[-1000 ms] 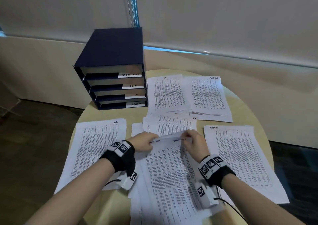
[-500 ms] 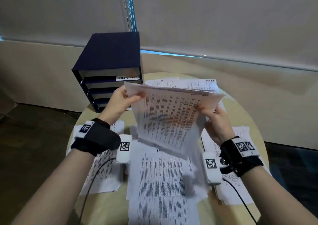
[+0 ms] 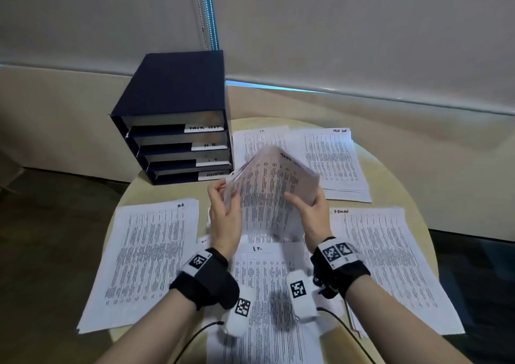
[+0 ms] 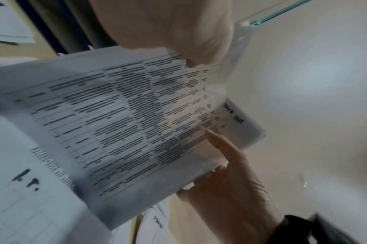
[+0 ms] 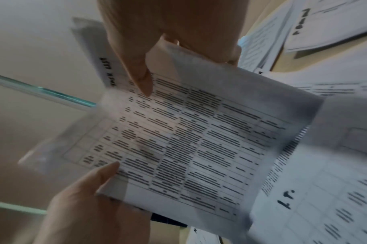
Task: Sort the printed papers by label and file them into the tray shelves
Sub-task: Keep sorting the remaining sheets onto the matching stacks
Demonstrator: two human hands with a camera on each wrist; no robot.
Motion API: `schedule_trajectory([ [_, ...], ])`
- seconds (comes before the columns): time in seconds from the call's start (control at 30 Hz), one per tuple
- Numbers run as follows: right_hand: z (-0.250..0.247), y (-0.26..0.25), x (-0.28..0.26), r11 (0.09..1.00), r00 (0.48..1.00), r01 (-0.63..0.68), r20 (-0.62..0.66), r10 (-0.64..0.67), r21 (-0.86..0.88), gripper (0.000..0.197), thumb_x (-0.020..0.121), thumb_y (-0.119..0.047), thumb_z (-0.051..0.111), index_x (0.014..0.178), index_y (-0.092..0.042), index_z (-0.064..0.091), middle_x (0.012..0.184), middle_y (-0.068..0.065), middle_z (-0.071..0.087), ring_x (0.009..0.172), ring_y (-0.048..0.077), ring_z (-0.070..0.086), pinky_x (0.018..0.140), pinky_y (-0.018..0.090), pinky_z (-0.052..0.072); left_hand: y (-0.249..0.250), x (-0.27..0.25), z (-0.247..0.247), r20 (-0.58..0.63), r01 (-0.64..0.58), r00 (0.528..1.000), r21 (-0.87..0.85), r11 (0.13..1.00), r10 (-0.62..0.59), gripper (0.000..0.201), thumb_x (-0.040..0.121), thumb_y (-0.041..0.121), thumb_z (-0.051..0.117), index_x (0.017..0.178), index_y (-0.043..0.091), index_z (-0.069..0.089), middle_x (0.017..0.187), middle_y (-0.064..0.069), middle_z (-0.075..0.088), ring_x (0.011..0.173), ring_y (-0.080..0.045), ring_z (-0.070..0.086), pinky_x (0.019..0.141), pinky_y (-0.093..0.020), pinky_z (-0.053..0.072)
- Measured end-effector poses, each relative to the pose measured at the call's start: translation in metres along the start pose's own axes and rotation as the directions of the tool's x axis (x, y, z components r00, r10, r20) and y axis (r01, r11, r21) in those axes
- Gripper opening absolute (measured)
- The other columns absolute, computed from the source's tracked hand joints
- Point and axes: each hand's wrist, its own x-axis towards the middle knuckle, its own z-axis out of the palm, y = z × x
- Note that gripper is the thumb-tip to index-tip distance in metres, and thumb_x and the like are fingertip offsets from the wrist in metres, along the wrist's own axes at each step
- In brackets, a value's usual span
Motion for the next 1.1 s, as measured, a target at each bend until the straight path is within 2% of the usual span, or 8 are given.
schedule_trajectory([
  [0.27,0.001,0.042,0.027,0.961,0.971,-0.24,-0.033,0.238,-0.137,0.04,0.08,0.002,0.059,0.115,-0.008,0.043,0.103,0.008,0.056,0.087,0.018,0.057,0.064,0.026,0.045,-0.053,0.025,0.003,-0.046,0.299,0.952,-0.056,0.953,-0.301,0.05,0.069,0.056,0.059,0.113,0.037,0.044,0.123,0.007,0.057,0.116,-0.019,0.054,0.106,-0.053,0.039],
  [0.4,0.001,0.072,0.021,0.908,0.964,-0.265,-0.097,0.247,-0.323,0.024,0.091,0.003,0.043,0.111,-0.009,0.043,0.09,0.009,0.055,0.066,0.016,0.053,0.051,0.024,0.048,-0.076,0.03,0.008,-0.091,0.407,0.91,0.008,0.913,-0.405,0.06,0.096,0.034,0.049,0.149,0.028,0.023,0.15,0.002,0.034,0.135,-0.021,0.035,0.114,-0.047,0.026],
  [0.5,-0.003,0.079,0.027,0.876,0.972,-0.221,-0.17,0.162,-0.428,0.013,0.097,-0.004,0.038,0.1,-0.012,0.048,0.078,0.01,0.057,0.056,0.02,0.052,0.048,0.03,0.049,-0.091,0.036,0.012,-0.057,0.428,0.904,0.09,0.899,-0.424,0.052,0.1,0.028,0.041,0.149,0.023,0.024,0.15,0.001,0.036,0.138,-0.025,0.034,0.114,-0.045,0.029],
  [0.67,-0.05,0.048,0.095,0.871,0.938,-0.169,-0.345,-0.001,-0.462,0.022,0.091,-0.008,0.04,0.109,-0.002,0.052,0.09,0.022,0.062,0.073,0.029,0.059,0.057,0.028,0.045,-0.091,0.035,0.012,0.202,0.071,0.963,0.458,0.886,-0.181,0.031,0.097,0.024,0.048,0.127,0.025,0.041,0.112,0.008,0.049,0.105,-0.012,0.053,0.09,-0.032,0.05],
  [0.8,-0.112,0.016,0.162,0.764,0.883,-0.338,-0.466,0.055,-0.55,0.032,0.083,0.002,0.048,0.115,-0.001,0.052,0.103,0.026,0.063,0.094,0.041,0.06,0.079,0.048,0.052,-0.101,0.032,-0.001,0.605,-0.389,0.773,0.689,0.612,-0.189,0.024,0.092,0.046,0.051,0.111,0.032,0.05,0.109,0.017,0.044,0.102,-0.001,0.045,0.092,-0.021,0.041],
  [0.87,-0.131,0.002,0.18,0.671,0.873,-0.419,-0.474,0.114,-0.612,0.036,0.08,0.005,0.059,0.115,0.001,0.052,0.099,0.021,0.061,0.089,0.037,0.06,0.072,0.045,0.053,-0.105,0.031,-0.005,0.67,-0.476,0.702,0.693,0.541,-0.241,0.031,0.086,0.054,0.055,0.11,0.034,0.049,0.108,0.017,0.04,0.101,-0.004,0.042,0.088,-0.021,0.038],
  [1.0,-0.143,-0.016,0.198,0.527,0.873,-0.48,-0.443,0.205,-0.701,0.029,0.088,-0.003,0.058,0.115,0.004,0.05,0.082,0.014,0.053,0.07,0.028,0.051,0.054,0.032,0.036,-0.112,0.035,-0.01,0.676,-0.533,0.683,0.72,0.444,-0.276,0.034,0.08,0.055,0.059,0.104,0.035,0.048,0.106,0.014,0.04,0.097,-0.007,0.039,0.079,-0.023,0.035],
  [1.1,-0.144,-0.022,0.203,0.505,0.873,-0.482,-0.441,0.209,-0.716,0.032,0.09,-0.004,0.054,0.12,0.004,0.048,0.093,0.017,0.056,0.08,0.031,0.053,0.062,0.032,0.039,-0.112,0.037,-0.011,0.69,-0.556,0.66,0.715,0.424,-0.297,0.03,0.081,0.053,0.059,0.099,0.034,0.046,0.103,0.013,0.04,0.094,-0.007,0.038,0.076,-0.023,0.033],
])
